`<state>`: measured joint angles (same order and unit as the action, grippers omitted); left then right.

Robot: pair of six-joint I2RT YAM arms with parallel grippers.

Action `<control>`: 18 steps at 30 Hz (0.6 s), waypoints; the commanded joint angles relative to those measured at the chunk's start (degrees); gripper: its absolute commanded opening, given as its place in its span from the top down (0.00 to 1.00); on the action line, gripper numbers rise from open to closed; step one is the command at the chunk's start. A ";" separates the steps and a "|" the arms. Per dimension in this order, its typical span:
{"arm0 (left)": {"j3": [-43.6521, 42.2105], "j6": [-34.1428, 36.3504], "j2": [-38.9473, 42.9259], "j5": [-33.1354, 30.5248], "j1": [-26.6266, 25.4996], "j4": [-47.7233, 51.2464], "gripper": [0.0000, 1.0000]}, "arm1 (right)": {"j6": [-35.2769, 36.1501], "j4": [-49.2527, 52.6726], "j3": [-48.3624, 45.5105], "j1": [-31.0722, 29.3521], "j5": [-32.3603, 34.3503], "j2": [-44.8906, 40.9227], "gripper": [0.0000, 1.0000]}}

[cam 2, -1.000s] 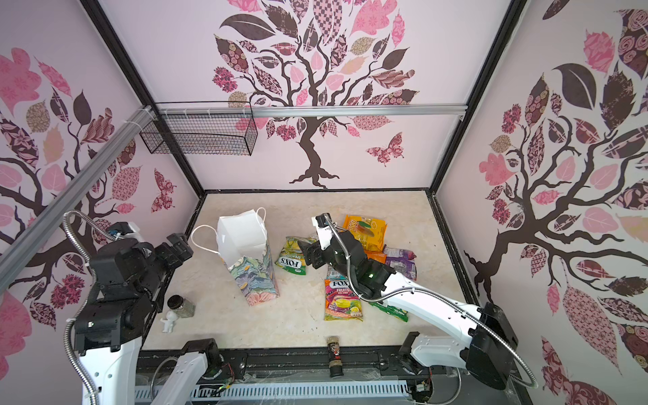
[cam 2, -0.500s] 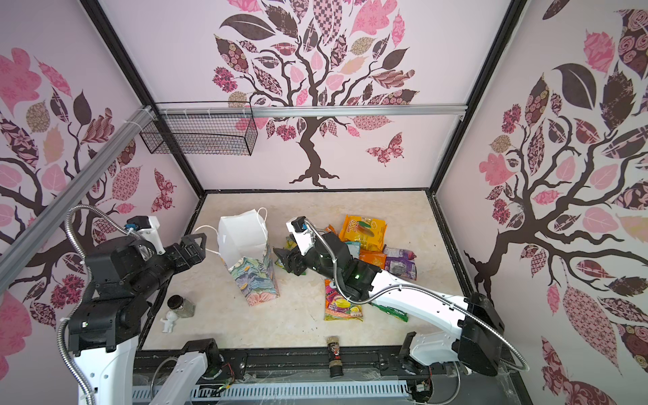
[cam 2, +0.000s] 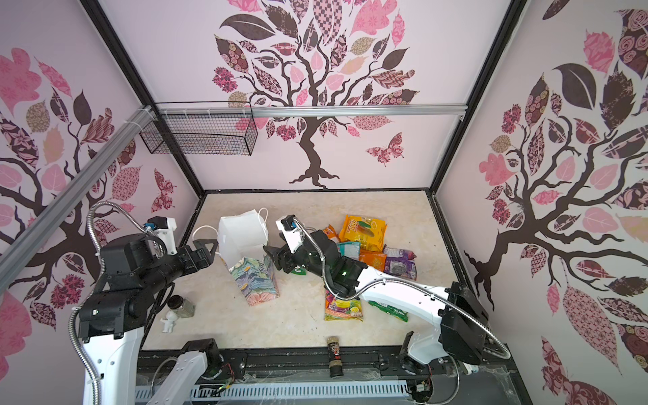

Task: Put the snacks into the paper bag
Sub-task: 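Grasp the bag handle with the left gripper while the right reaches over snacks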

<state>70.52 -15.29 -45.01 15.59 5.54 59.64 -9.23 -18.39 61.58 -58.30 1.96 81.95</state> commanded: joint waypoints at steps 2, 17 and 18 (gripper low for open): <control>-3.44 0.76 -2.10 3.25 0.11 -2.37 0.37 | -1.43 -3.27 4.22 -0.24 0.10 2.67 0.34; -8.15 0.01 -1.00 4.60 0.13 -9.76 0.26 | 2.20 0.77 13.25 -1.35 8.68 11.21 0.70; -8.50 -0.06 -0.73 4.21 0.10 -10.35 0.25 | 2.20 0.73 13.14 -1.29 8.77 11.09 0.77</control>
<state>63.94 -15.79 -46.76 19.68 5.54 52.53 -8.32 -17.69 72.51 -59.46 8.56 92.31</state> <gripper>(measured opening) 0.742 0.265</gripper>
